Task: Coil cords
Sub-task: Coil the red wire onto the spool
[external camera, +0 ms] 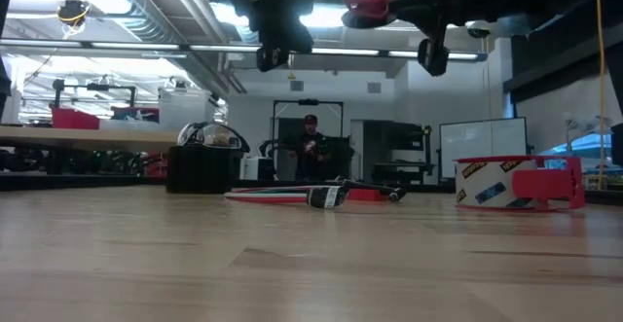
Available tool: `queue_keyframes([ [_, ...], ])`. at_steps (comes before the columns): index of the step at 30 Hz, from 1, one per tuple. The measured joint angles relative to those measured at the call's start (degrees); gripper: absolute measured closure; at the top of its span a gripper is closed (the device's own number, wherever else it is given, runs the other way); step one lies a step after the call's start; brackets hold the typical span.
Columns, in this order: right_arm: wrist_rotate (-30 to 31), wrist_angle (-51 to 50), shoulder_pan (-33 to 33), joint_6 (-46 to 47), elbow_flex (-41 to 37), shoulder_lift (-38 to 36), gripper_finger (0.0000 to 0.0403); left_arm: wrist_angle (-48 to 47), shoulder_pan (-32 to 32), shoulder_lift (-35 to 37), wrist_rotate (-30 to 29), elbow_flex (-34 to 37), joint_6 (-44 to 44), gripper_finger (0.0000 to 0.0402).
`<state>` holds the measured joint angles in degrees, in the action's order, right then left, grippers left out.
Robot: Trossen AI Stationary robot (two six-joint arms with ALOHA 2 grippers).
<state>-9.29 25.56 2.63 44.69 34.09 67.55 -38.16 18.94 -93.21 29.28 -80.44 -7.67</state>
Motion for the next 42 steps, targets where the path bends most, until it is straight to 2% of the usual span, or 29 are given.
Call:
queue_keyframes([
  [4, -1.8, 0.0, 0.0, 0.0, 0.0, 0.0, 0.0395, -0.2, -1.1, 0.0, 0.6, 0.0, 2.8, 0.0356],
  [8, -3.7, -0.1, 0.0, -0.1, 0.0, 0.0, 0.0395, 0.4, -1.9, 0.5, 7.6, 0.0, 6.9, 0.0353],
  [12, -3.6, 0.0, 0.0, -0.1, 0.0, 0.0, 0.0395, 5.6, -3.3, 0.6, 13.3, 0.0, 8.4, 0.0354],
  [16, -3.0, 0.0, 0.0, -0.1, 0.0, 0.0, 0.0395, 12.2, -5.4, 1.2, 14.7, 0.0, 10.8, 0.0354],
  [19, -1.1, -0.3, 0.0, -0.1, 0.0, 0.0, 0.0395, 15.7, -6.4, 3.1, 14.6, 0.1, 16.2, 0.0354],
  [22, 0.5, -0.1, 0.0, -0.1, 0.0, 0.0, 0.0395, 19.8, -7.1, 5.1, 9.3, 0.0, 20.9, 0.0355],
  [27, 8.5, 0.4, 0.0, -0.1, 0.0, 0.0, 0.0395, 26.2, -9.6, 4.6, -8.9, 0.0, 21.5, 0.0355],
  [30, 12.8, 1.3, 0.0, -0.1, 0.1, 0.0, 0.0395, 27.3, -10.9, 2.4, -15.8, 0.0, 20.0, 0.0355],
  [36, 18.8, 1.5, 0.0, -1.5, 0.1, 0.1, 0.0395, 28.5, -12.5, -1.8, -17.5, 0.0, 17.3, 0.0355],
  [42, 20.3, 1.4, 0.0, -1.6, 0.1, 0.1, 0.0395, 33.5, -13.1, -2.1, -18.3, 0.0, 17.1, 0.0355],
])
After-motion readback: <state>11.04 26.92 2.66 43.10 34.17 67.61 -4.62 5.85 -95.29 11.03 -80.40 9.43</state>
